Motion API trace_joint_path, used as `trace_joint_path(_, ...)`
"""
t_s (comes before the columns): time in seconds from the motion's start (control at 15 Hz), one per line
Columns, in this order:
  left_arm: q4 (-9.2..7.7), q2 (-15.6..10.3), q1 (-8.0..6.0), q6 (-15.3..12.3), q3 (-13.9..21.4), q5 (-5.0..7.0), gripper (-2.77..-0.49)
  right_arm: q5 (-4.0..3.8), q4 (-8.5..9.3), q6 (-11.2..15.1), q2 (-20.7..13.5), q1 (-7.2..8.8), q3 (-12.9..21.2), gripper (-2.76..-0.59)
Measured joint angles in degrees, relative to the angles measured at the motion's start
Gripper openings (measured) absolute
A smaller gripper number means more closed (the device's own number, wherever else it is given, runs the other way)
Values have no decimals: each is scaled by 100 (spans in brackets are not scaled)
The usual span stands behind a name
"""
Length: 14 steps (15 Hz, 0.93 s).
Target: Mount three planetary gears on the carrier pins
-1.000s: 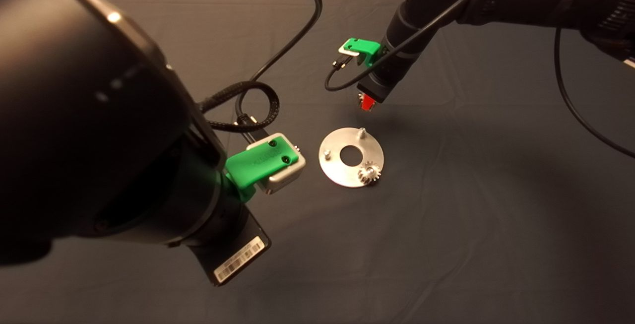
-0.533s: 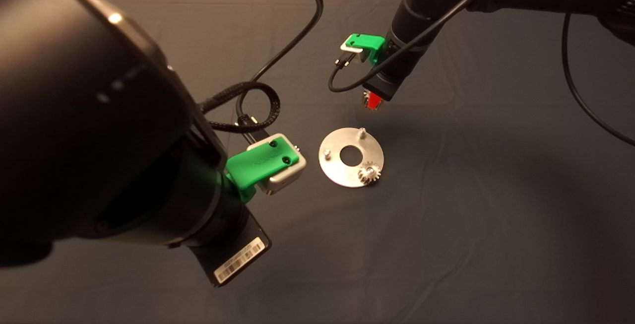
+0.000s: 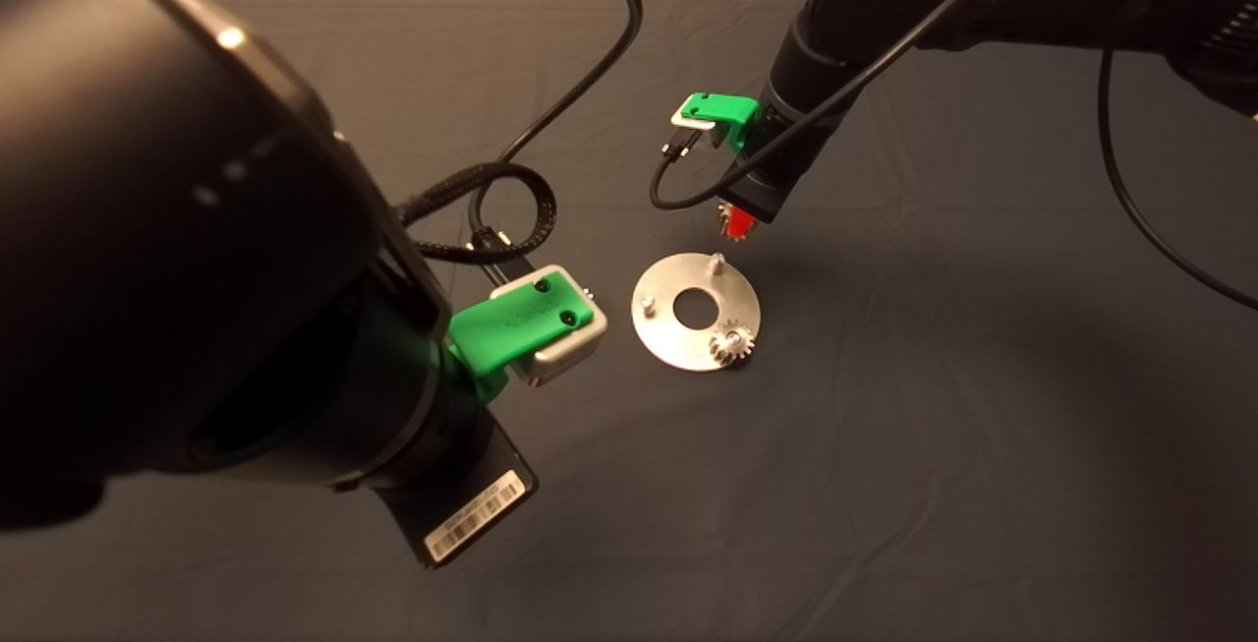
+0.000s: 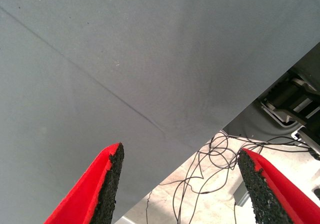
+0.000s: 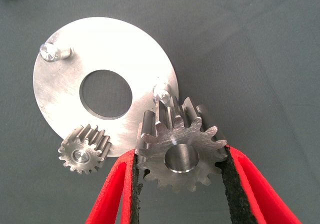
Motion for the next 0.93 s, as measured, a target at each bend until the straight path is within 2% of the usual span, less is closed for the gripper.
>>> trace_joint_path(0.2, 2, 0, 0, 0, 0, 2, -164, -18, 0, 0, 2, -36, 30, -244)
trace_joint_path(0.47, 0, 0, 0, 0, 0, 2, -164, -93, -2, 0, -2, -50, 61, -244)
trace_joint_path(0.73, 2, 0, 0, 0, 2, 0, -164, -88, -2, 0, -66, -204, 177, -244)
trace_joint_path(0.93, 0, 0, 1, 0, 2, 2, -164, -124, -7, 0, -107, -221, 182, -244)
